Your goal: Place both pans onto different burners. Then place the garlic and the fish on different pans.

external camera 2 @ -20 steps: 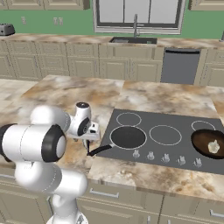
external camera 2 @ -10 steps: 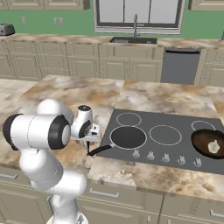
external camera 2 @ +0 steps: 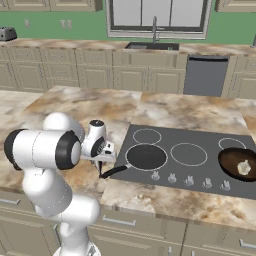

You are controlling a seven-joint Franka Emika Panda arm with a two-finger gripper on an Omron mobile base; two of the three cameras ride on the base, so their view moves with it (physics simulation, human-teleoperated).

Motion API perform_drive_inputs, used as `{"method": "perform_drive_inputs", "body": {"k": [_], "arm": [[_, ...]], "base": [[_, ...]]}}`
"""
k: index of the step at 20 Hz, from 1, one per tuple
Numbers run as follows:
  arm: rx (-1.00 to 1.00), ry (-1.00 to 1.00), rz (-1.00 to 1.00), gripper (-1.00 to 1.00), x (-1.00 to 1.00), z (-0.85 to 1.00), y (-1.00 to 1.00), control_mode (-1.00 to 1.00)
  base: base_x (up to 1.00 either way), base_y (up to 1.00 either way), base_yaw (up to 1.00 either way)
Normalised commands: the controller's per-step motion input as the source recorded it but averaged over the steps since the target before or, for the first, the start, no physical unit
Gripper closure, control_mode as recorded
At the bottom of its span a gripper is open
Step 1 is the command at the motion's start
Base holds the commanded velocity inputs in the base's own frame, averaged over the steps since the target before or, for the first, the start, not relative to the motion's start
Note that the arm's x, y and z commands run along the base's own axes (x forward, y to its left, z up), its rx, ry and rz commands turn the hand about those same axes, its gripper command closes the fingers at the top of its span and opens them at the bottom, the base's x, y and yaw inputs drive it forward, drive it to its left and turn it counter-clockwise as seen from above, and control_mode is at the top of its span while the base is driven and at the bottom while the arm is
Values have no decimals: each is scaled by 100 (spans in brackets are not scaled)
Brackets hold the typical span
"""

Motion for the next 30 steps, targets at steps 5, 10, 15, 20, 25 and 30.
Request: {"method": "perform_drive_inputs", "body": {"k": [5, 10, 15, 20, 25, 30], "arm": [[0, 0, 0, 100, 0, 0, 0, -100], [0, 0, 0, 100, 0, 7, 0, -100], [0, 0, 0, 100, 8, 34, 10, -100], [0, 0, 0, 100, 17, 40, 6, -100], [0, 0, 0, 100, 23, 41, 0, -100], [0, 0, 0, 100, 17, 37, 0, -100]], "base": [[0, 0, 0], [0, 0, 0], [0, 0, 0], [0, 0, 0], [0, 0, 0], [0, 0, 0]]}}
